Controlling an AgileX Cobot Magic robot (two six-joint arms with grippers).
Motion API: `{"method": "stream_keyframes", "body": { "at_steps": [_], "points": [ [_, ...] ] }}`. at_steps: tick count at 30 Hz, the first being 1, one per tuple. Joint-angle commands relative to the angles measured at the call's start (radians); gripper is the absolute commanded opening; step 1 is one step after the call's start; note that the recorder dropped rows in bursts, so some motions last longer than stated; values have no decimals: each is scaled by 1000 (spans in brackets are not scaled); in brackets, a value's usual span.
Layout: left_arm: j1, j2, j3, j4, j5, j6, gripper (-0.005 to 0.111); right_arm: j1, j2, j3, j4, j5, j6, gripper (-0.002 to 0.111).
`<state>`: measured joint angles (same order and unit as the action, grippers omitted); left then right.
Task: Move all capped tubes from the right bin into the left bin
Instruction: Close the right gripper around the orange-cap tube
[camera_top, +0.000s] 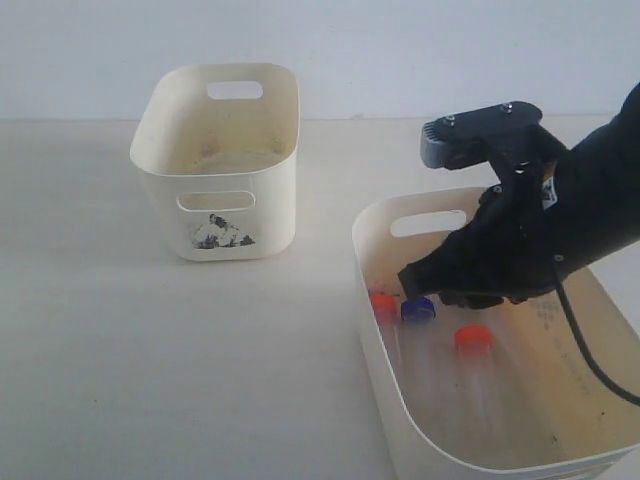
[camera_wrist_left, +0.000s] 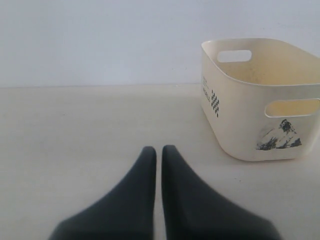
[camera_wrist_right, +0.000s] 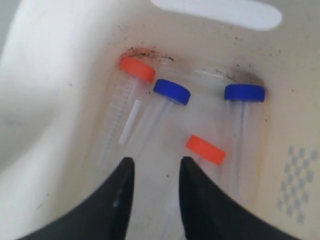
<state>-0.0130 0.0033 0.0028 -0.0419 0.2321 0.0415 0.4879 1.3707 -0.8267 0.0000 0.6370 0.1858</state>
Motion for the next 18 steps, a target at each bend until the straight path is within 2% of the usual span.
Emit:
{"method": "stream_keyframes", "body": {
  "at_steps": [1,2,3,5,7,8,13,18],
  "points": [
    [2,-3,-3,2,-1,-7,4,2,1,2,-10,-32,14,67],
    [2,-3,-3,2,-1,-7,4,2,1,2,-10,1,38,72],
    [2,-3,-3,2,-1,-7,4,2,1,2,-10,19,56,71],
    [2,-3,-3,2,-1,-7,4,2,1,2,-10,71,143,65],
    [2,-3,-3,2,-1,-7,4,2,1,2,-10,110,202,49],
    [2,-3,-3,2,-1,-7,4,2,1,2,-8,110,202,47],
    [2,-3,-3,2,-1,-7,4,2,19,2,86,164,215,47],
    [2,-3,-3,2,-1,-7,4,2,134,2,105,199,195,47]
  ]
}}
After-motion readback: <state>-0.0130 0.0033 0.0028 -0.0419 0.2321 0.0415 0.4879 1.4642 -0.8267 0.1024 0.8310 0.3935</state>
